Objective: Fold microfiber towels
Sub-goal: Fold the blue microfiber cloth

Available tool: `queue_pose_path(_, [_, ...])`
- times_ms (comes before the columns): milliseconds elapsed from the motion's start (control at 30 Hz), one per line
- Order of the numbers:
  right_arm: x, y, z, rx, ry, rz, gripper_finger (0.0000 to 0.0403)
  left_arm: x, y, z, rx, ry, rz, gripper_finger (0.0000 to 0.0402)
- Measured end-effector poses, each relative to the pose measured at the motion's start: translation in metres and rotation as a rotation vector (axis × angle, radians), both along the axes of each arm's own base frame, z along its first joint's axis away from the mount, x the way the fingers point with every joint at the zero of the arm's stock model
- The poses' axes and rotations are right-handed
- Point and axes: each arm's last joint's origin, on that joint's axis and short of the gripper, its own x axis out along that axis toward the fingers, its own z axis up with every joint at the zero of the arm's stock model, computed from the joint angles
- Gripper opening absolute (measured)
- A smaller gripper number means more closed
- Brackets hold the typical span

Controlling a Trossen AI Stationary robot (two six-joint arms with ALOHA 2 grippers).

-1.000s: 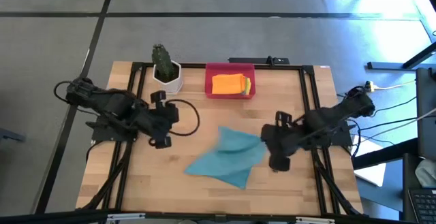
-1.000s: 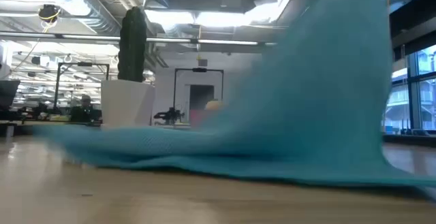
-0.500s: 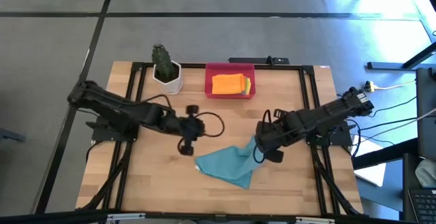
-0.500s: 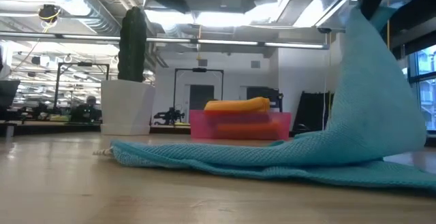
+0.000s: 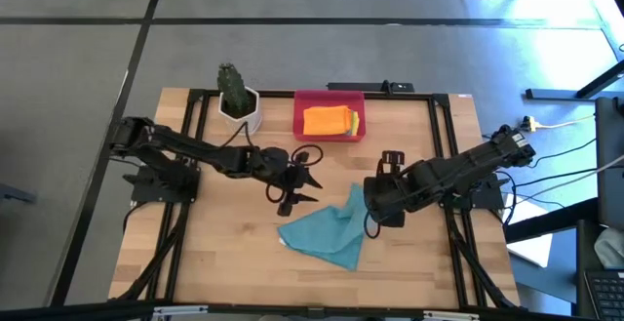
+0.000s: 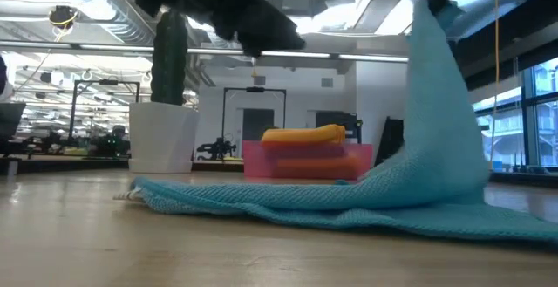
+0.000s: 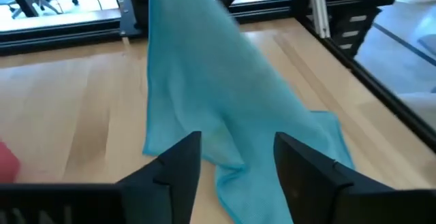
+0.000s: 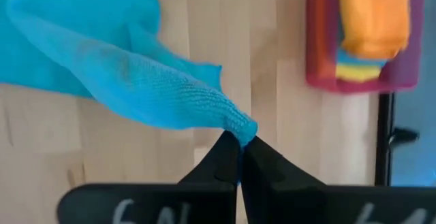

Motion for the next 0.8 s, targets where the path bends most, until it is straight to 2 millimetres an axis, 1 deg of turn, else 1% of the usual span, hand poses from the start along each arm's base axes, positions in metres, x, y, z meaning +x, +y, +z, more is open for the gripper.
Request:
queue_pose_path(100, [0.001,0.006,0.014,-0.005,-0.070,0.035,0.0006,0.006,0.000,-0.012,0.007,-0.001,-0.003,0.0184])
queue_pose_path(167, [0.002,0.011,0.027,-0.001,-0.135,0.060,0.0006,0.010,-0.001,-0.016,0.019,-0.015,-0.010,0.0189])
queue_pose_path(267, [0.002,0.019,0.043,0.012,-0.220,0.098,0.0006,0.015,-0.003,-0.020,0.010,-0.037,-0.038,0.0194])
queue_pose_path(367, [0.001,0.028,0.053,0.032,-0.276,0.140,0.0006,0.018,-0.003,-0.021,0.004,-0.064,-0.061,0.0198])
queue_pose_path(500, [-0.002,0.035,0.055,0.038,-0.295,0.169,0.0006,0.018,-0.003,-0.022,0.030,-0.069,-0.064,0.0199])
queue_pose_path(633, [-0.003,0.039,0.053,0.051,-0.298,0.152,0.0006,0.019,0.006,-0.023,0.081,-0.073,-0.003,0.0200])
queue_pose_path(800, [-0.003,0.041,0.053,0.058,-0.306,0.148,0.0006,0.021,0.014,-0.025,0.094,-0.074,0.010,0.0205])
